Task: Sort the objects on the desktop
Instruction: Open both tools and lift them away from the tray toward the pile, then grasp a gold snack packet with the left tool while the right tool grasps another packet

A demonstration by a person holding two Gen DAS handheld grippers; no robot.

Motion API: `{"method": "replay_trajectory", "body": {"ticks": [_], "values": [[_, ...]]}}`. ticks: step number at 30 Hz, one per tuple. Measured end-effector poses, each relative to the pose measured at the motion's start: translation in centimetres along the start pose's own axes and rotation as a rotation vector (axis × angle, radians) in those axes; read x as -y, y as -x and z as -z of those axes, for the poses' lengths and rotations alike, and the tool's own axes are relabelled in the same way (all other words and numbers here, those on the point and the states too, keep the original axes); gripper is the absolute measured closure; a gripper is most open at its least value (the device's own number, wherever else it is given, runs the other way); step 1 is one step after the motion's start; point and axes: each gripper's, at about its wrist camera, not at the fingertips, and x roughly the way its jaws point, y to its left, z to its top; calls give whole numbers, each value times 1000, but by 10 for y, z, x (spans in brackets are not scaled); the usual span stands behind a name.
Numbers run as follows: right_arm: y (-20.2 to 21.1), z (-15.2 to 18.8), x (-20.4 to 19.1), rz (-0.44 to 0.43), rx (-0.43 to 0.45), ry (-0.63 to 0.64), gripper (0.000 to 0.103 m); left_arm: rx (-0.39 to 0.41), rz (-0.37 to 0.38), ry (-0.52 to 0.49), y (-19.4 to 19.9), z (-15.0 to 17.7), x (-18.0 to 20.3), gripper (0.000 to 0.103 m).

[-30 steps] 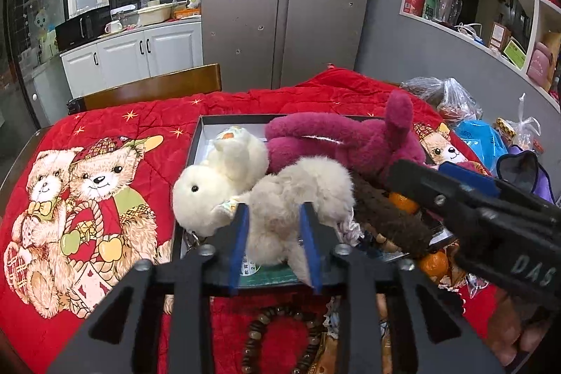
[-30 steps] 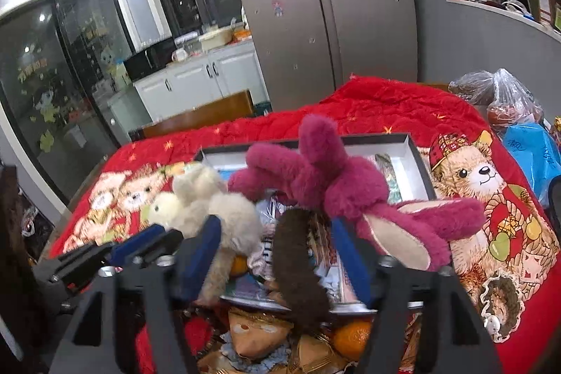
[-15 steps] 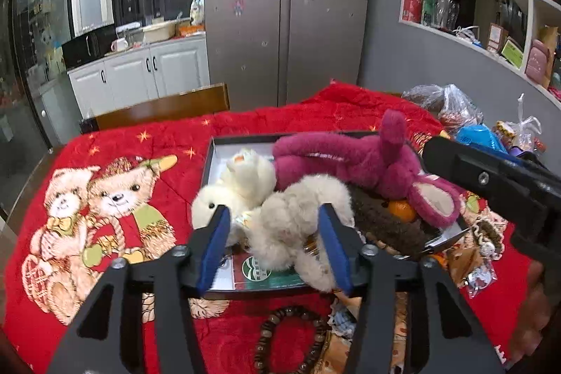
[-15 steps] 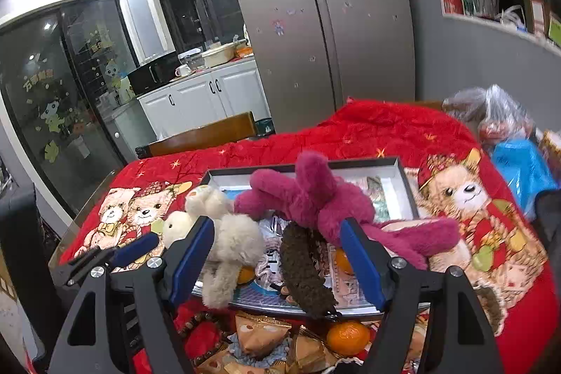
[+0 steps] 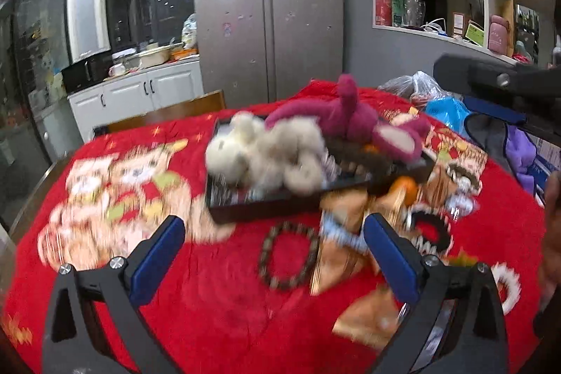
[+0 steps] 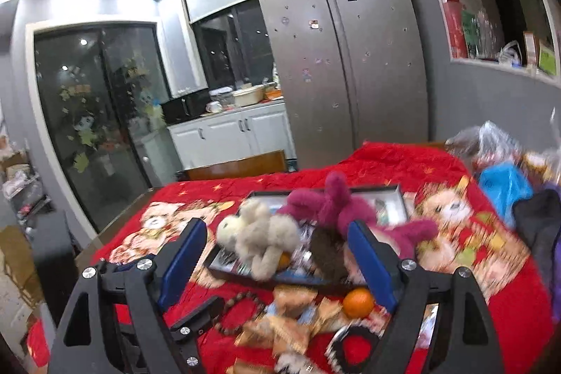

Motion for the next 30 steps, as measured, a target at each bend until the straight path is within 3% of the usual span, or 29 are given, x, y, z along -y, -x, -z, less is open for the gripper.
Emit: {"method": "replay_trajectory", "body": {"ticks": [4,7,10,15,30], "values": [[-14,34,4,73,-74,44,18,-19,72,-47,-2,31,5,0],[-30,50,4,81,-152,82,18,-50,114,-108,-7,33,19,0],[-40,55,1,81,-203,96,18,-29,163,-134,-2,35,27,0],[-41,61,-5,66,-226,112,18,-8,237,-109,1,32,25,0],[-68,80,-3,26,-359,64,18,-190,367,-52,-43,28,27,2]]}}
